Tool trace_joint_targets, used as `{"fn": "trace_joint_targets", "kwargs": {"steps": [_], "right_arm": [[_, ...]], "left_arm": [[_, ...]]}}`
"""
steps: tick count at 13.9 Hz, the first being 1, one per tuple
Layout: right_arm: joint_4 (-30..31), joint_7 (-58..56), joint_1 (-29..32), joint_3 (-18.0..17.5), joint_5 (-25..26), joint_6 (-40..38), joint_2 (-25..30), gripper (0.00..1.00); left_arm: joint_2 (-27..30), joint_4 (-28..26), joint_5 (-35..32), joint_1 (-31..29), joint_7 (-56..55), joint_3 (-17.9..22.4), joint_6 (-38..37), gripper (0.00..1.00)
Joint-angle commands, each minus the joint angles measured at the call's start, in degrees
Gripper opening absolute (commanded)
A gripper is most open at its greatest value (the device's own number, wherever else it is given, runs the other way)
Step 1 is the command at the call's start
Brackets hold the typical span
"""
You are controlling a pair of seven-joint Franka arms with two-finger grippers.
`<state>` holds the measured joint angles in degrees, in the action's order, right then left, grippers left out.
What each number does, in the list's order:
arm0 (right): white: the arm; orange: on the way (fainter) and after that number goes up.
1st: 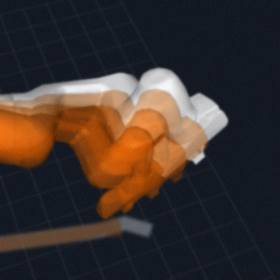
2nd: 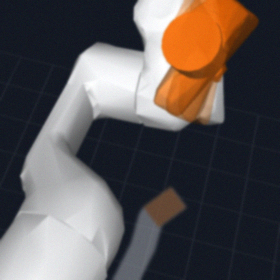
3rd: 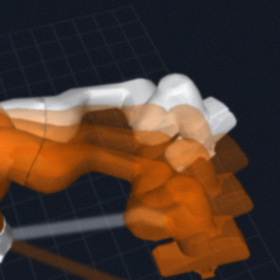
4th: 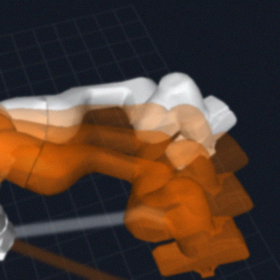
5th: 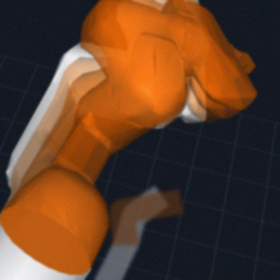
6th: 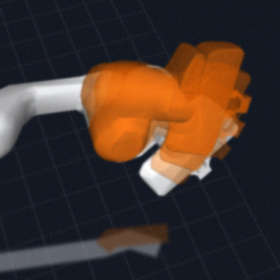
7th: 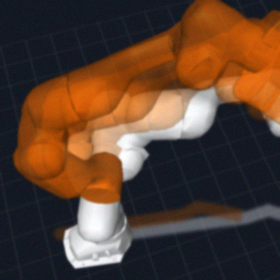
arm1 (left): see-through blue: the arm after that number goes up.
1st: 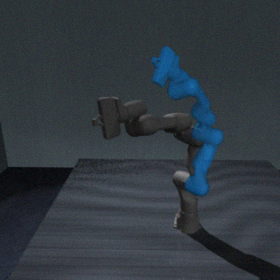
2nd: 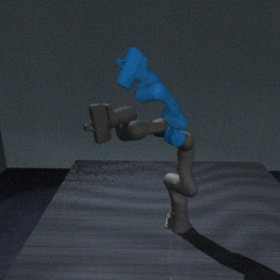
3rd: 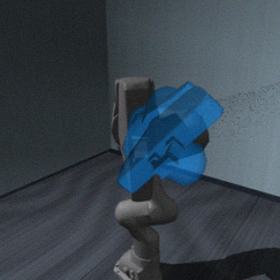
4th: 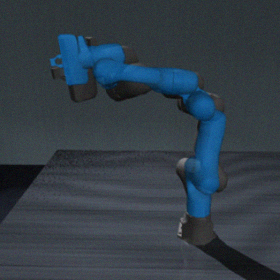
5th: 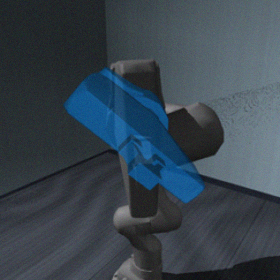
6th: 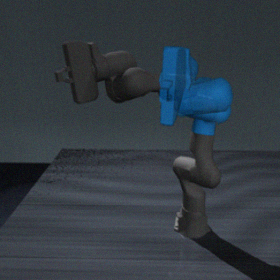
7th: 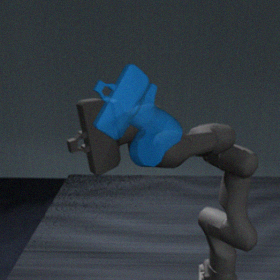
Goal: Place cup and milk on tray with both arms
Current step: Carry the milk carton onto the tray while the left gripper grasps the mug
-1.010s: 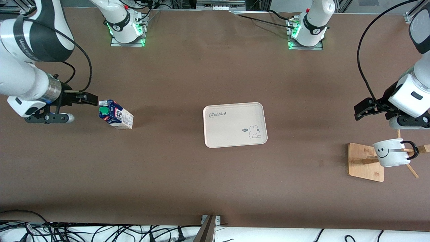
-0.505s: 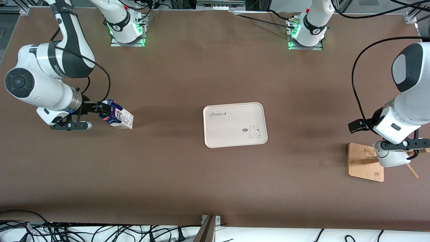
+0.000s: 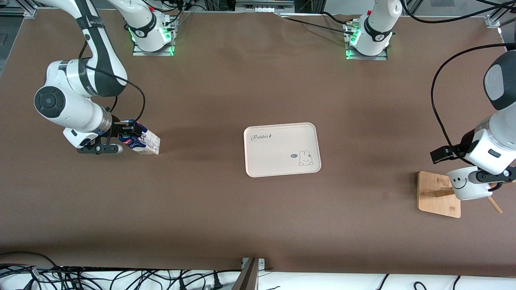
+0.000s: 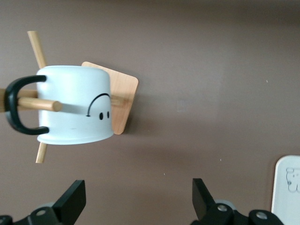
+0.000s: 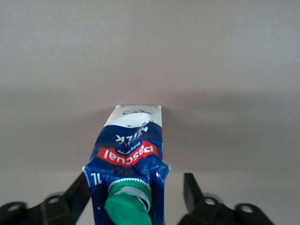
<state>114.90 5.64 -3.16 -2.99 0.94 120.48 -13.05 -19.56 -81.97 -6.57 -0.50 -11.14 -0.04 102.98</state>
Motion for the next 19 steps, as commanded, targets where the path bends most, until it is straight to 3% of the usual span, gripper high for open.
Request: {"fn": "trace_joint_targets", "kwargs": {"steps": [1,5,8,10,12,14,16,17,18,19], "right_arm": [[1.55,0.43,0.00,-0.35,0.55,0.28,1.80,0.57],[-2.12,1.39,-2.01,-0.44,0.38,-3.13,1.71,0.51],[-10.11,7.61,-8.94,-0.35,0.20,-10.42,-0.04,0.51],[-16.00,11.22,-13.86,-0.35,-0.06,-13.59,-3.11,0.51],[-21.88,14.12,-18.52,-0.35,-4.34,-14.31,-6.97,0.51],[-26.63,18.07,-23.17,-0.35,-7.79,-14.31,-10.93,0.51],[-33.13,21.50,-27.40,-0.35,-7.71,-14.66,-15.67,0.51],[-36.12,22.83,-29.68,-0.26,-7.36,-14.92,-17.96,0.51],[-38.76,23.71,-31.53,-0.17,-7.27,-15.01,-19.98,0.51],[-41.14,23.98,-32.94,-0.09,-7.18,-15.10,-21.74,0.51]], "left_arm": [[11.26,-17.28,-0.90,-1.35,-7.38,-0.76,11.67,1.00],[17.62,-36.29,-0.90,-4.68,-17.84,-0.84,33.99,1.00],[17.19,-42.55,-0.82,-6.80,-21.54,-0.93,47.72,1.00],[15.53,-42.66,-0.64,-7.06,-22.16,-0.93,51.43,1.00],[11.15,-41.00,3.73,-7.50,-22.43,-0.84,59.40,1.00],[8.32,-37.93,6.21,-7.50,-22.25,-0.93,61.03,0.84],[7.34,-36.07,6.39,-7.41,-22.25,-0.93,61.03,0.73],[6.64,-35.54,6.48,-7.41,-22.17,-0.93,61.03,0.58],[6.38,-34.40,6.57,-7.41,-22.17,-0.84,61.03,0.51],[6.11,-33.96,6.48,-7.41,-21.82,-0.84,61.03,0.51]]}}
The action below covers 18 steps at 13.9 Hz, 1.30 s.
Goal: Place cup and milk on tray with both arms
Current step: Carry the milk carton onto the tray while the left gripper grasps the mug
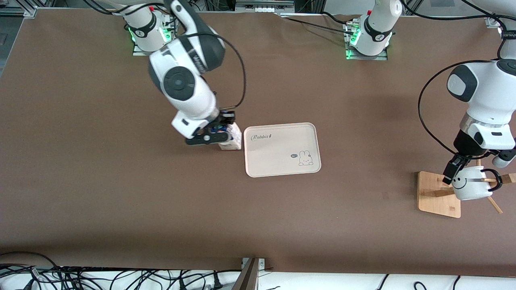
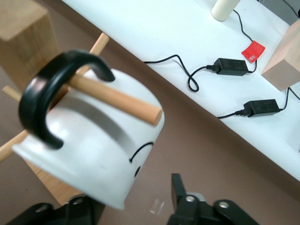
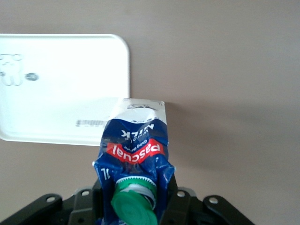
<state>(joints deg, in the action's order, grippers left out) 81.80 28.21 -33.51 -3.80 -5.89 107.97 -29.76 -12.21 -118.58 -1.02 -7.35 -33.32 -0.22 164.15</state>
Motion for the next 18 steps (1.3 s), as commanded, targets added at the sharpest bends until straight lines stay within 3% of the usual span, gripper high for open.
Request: {"fn": "trace_joint_targets", "kwargs": {"steps": [1,4,5,6,8,9,10,11,15,16,17,18], "right_arm": [[-9.63,1.50,-3.40,0.72,-0.18,-2.50,-6.17,0.51],[-10.87,1.50,-5.77,0.72,2.02,-2.41,-8.12,0.51],[-10.87,1.50,-6.13,0.72,2.55,-2.41,-8.47,0.51],[-10.87,1.50,-6.22,0.72,2.64,-2.33,-8.82,0.51],[-10.87,1.50,-6.57,0.81,2.90,-2.15,-9.44,0.51],[-10.87,1.50,-6.66,0.81,3.69,-2.15,-9.96,0.51],[-10.87,1.50,-6.66,0.81,3.69,-1.98,-10.14,0.51],[-10.87,1.50,-6.66,0.81,3.69,-1.80,-10.49,0.51],[-10.96,1.68,-6.66,0.81,3.78,-1.36,-11.02,0.52],[-10.96,1.76,-6.66,0.81,3.78,-1.27,-11.02,0.61],[-10.96,1.85,-6.57,0.90,3.69,-1.01,-11.02,0.85],[-10.96,1.85,-6.57,0.98,3.69,-0.92,-10.93,1.00]], "left_arm": [[-1.33,2.83,0.93,-0.56,0.54,-0.66,-0.14,0.51],[-1.85,3.45,0.58,-0.65,0.71,-0.66,-0.14,0.51],[-1.85,3.36,0.32,-0.73,0.80,-0.57,-0.14,0.46],[-1.77,3.27,0.14,-0.74,1.32,-0.57,-0.23,0.38],[-1.59,2.83,0.14,-0.82,3.34,-0.40,-0.32,0.30],[-1.50,2.74,0.23,-1.17,3.87,-0.40,-0.58,0.18],[-1.42,2.74,0.14,-1.17,4.05,-0.40,-1.45,0.14],[-1.33,2.92,0.14,-1.17,4.40,-0.48,-2.33,0.03],[-1.33,3.53,0.05,-0.56,8.09,-0.84,-3.39,0.00],[-1.33,3.53,0.05,-0.47,8.79,-0.92,-3.40,0.00],[-1.33,3.80,0.05,0.05,9.06,-1.01,-3.40,0.00],[-1.33,4.58,0.05,0.84,9.32,-1.01,-4.09,0.00]]}}
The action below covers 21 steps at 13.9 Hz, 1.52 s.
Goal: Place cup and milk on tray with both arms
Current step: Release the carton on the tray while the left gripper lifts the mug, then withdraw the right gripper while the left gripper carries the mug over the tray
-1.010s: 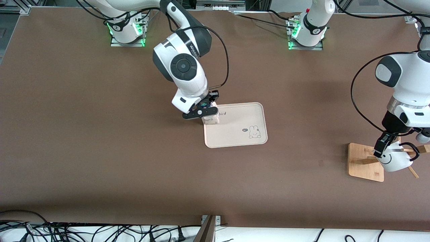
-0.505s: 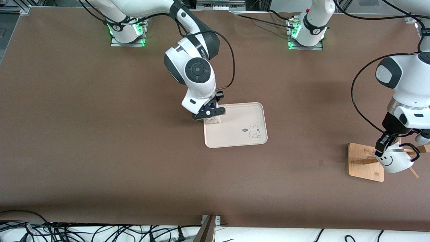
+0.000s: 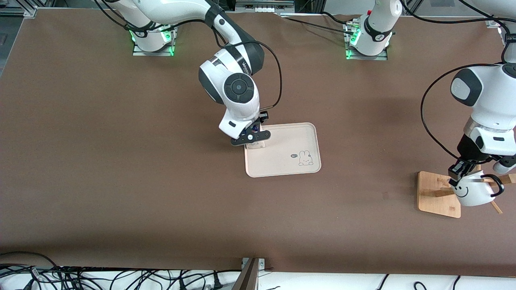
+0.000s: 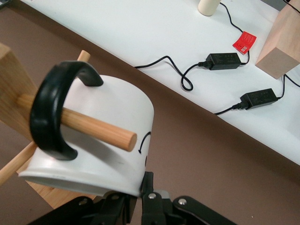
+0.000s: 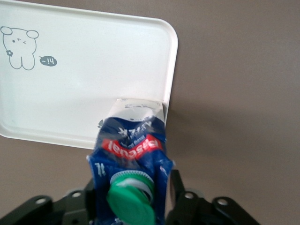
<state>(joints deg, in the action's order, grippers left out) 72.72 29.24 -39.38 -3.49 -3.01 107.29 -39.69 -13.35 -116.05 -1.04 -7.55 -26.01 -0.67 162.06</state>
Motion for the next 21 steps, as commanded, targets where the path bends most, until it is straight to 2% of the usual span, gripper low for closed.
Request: {"fn": "trace_joint_targets", "kwargs": {"steps": [1,5,7,10,13,15,17,19,21], "right_arm": [[-2.23,0.82,-0.52,0.68,0.81,-0.24,-0.74,1.00],[-6.35,4.59,-0.17,0.94,0.38,-2.86,-0.22,1.00],[-8.90,4.60,0.96,1.11,0.29,-6.81,1.10,1.00],[-9.26,3.55,7.36,1.03,0.11,-9.72,4.87,1.00],[-9.18,-3.28,15.80,0.94,-3.82,-14.29,8.47,1.00],[-8.30,-7.51,19.76,1.29,-5.95,-17.53,11.72,1.00],[-6.81,-10.50,21.44,2.42,-5.95,-21.93,15.32,1.00],[-0.42,-13.40,21.45,5.41,-5.95,-22.91,21.99,1.00],[7.75,-16.30,21.54,8.14,-5.60,-22.74,29.72,1.00]], "left_arm": [[-0.28,3.71,0.07,2.01,2.01,-0.56,-4.71,0.00],[-0.98,13.02,-0.01,6.75,2.28,-0.47,-21.48,0.00],[-1.94,15.67,-0.01,8.77,2.28,-0.47,-26.52,0.00],[-2.21,15.86,0.07,13.16,2.37,-0.56,-27.50,0.00],[-3.25,17.86,0.07,18.96,2.10,-0.56,-35.83,0.00],[-7.72,23.73,-0.01,20.90,2.01,-0.64,-41.80,0.00],[-14.21,33.47,0.25,24.24,1.75,-0.29,-49.26,0.00],[-20.64,41.66,0.34,25.65,1.23,-0.38,-56.39,0.00],[-25.74,43.44,0.51,27.14,-0.44,-0.55,-56.25,0.00]]}}
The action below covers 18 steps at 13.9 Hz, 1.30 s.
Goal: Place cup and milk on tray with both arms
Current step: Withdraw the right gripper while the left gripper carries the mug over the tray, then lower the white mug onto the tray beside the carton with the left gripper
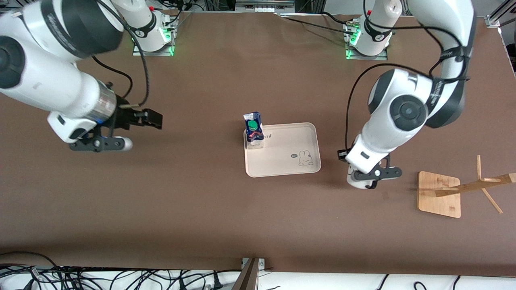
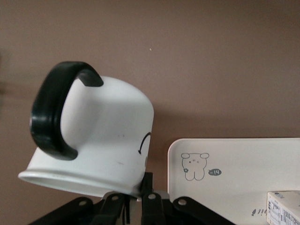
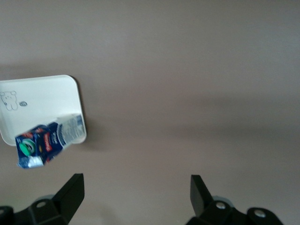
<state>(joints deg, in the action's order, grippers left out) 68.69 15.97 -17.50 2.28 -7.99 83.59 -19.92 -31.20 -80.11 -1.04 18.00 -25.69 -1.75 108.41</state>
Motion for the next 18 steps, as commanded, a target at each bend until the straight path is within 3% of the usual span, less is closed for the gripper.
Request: {"fn": "trace_joint_targets", "kwargs": {"steps": [1,3,5,10,12,18], "right_arm": [[15.65,-3.66,-0.35,3.16,-0.19,1.13,13.65,1.00],[21.03,-6.46,2.01,3.25,1.56,1.22,18.50,1.00],[22.80,-10.77,4.04,3.25,3.58,1.22,19.74,1.00],[23.51,-15.09,6.16,3.25,7.45,2.36,19.66,1.00],[23.16,-15.09,6.16,3.25,7.73,2.80,19.31,1.00],[21.41,-14.56,6.16,3.26,8.16,2.54,18.52,1.00]], "left_arm": [[-10.70,9.86,0.42,3.95,-2.59,1.04,-2.76,0.00],[-13.44,10.77,0.33,7.65,-8.73,1.22,-3.29,0.00],[-16.16,10.94,0.68,9.23,-10.16,0.96,-3.03,0.00],[-17.06,11.20,0.95,10.92,-13.68,0.70,-4.59,0.00],[-16.00,11.47,1.04,10.83,-13.33,0.52,-8.29,0.00],[-18.46,10.50,3.23,11.45,-13.77,0.43,-7.24,0.00]]}}
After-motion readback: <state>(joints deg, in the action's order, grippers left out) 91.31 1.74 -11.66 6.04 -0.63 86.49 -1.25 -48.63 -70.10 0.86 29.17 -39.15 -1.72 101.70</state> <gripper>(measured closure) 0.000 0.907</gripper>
